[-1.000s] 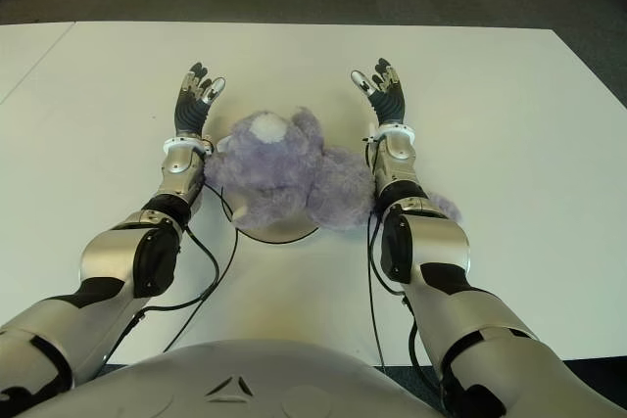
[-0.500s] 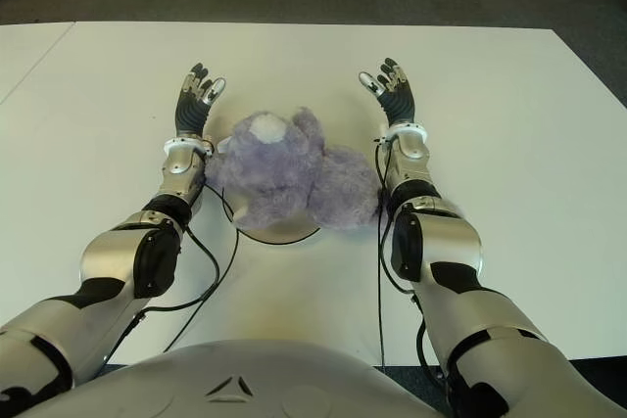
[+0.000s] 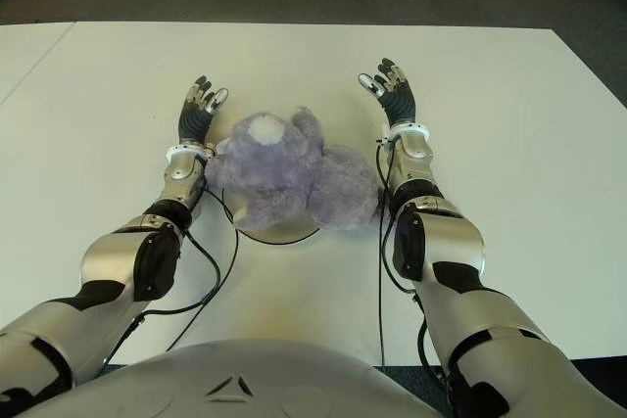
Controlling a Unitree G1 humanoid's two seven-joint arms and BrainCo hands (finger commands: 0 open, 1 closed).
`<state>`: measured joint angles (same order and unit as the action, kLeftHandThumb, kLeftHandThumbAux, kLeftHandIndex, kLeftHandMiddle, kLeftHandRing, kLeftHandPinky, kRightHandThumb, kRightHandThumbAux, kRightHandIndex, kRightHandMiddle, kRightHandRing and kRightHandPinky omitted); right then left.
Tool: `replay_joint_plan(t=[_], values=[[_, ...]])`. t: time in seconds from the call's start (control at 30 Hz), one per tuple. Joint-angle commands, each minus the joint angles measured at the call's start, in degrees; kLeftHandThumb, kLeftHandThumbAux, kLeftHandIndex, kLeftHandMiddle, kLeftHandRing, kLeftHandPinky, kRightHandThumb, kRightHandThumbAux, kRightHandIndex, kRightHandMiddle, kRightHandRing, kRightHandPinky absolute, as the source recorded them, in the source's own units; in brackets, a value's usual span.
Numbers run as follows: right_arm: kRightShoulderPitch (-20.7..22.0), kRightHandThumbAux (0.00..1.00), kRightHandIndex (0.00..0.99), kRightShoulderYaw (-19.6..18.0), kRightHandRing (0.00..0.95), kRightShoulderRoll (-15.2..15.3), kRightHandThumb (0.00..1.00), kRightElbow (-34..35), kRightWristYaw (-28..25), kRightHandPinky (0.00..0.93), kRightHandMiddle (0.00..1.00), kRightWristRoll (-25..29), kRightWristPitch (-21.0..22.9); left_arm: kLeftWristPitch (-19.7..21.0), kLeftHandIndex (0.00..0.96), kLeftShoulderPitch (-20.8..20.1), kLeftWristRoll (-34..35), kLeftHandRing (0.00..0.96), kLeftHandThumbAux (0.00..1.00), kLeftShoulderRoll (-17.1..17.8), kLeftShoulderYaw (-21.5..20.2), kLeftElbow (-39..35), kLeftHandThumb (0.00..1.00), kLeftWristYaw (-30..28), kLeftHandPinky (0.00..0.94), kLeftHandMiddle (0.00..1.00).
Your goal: Put the doll into the plate.
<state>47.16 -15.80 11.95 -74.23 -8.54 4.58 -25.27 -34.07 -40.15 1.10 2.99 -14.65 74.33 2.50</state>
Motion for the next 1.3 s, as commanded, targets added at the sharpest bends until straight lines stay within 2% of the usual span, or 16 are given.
replay_joint_plan(t=[0.03, 0.27, 0.47, 0.57, 0.7, 0.87, 1.03, 1.3], values=[[-1.23, 0.699, 0.100, 1.31, 0.079, -1.31, 0.000, -1.17, -1.06, 0.081, 0.095, -1.30, 2.06, 3.56, 0.000, 2.94, -0.49, 0.000, 0.551, -1.24, 0.37, 1.98, 0.000, 0.71, 0.013, 0.000], [-2.86, 0.708, 0.097, 3.30, 0.083, -2.97, 0.000, -2.04, -0.81, 0.088, 0.097, -3.39, 2.80, 10.11, 0.000, 6.57, -0.87, 0.000, 0.539, -1.96, -0.04, 3.80, 0.000, 0.19, 0.006, 0.000], [-3.71, 0.704, 0.094, 4.28, 0.082, -5.07, 0.000, -2.59, 2.66, 0.092, 0.093, -4.71, 4.55, 11.98, 0.000, 9.87, -1.10, 0.000, 0.532, -3.92, -0.19, 4.19, 0.000, -1.22, 0.000, 0.006], [-3.98, 0.702, 0.101, 5.01, 0.083, -6.15, 0.000, -2.99, 6.35, 0.108, 0.092, -5.87, 5.87, 14.65, 0.000, 10.02, -0.70, 0.000, 0.561, -4.08, -0.40, 4.33, 0.000, -2.80, 0.000, 0.014], [-5.83, 0.667, 0.104, 6.95, 0.084, -7.05, 0.000, -3.19, 11.21, 0.109, 0.089, -8.49, 5.13, 16.84, 0.000, 6.57, -0.22, 0.000, 0.591, -2.60, -0.76, 3.95, 0.000, -3.21, 0.000, 0.008], [-9.36, 0.613, 0.106, 8.64, 0.077, -7.28, 0.000, -3.32, 14.70, 0.086, 0.084, -10.73, 4.34, 16.76, 0.000, 7.38, -0.95, 0.000, 0.629, -2.78, -0.26, 3.90, 0.000, -2.59, 0.002, 0.000], [-11.97, 0.590, 0.112, 8.44, 0.075, -6.04, 0.000, -3.78, 15.88, 0.090, 0.088, -11.21, 5.83, 16.61, 0.000, 8.11, -1.31, 0.000, 0.651, -2.86, 0.07, 3.81, 0.000, -2.16, 0.011, 0.000], [-13.94, 0.585, 0.115, 7.45, 0.083, -6.46, 0.000, -3.68, 17.44, 0.095, 0.101, -11.06, 4.46, 12.59, 0.000, 9.59, -1.58, 0.007, 0.679, -3.61, 0.40, 3.18, 0.000, -1.72, 0.040, 0.015]])
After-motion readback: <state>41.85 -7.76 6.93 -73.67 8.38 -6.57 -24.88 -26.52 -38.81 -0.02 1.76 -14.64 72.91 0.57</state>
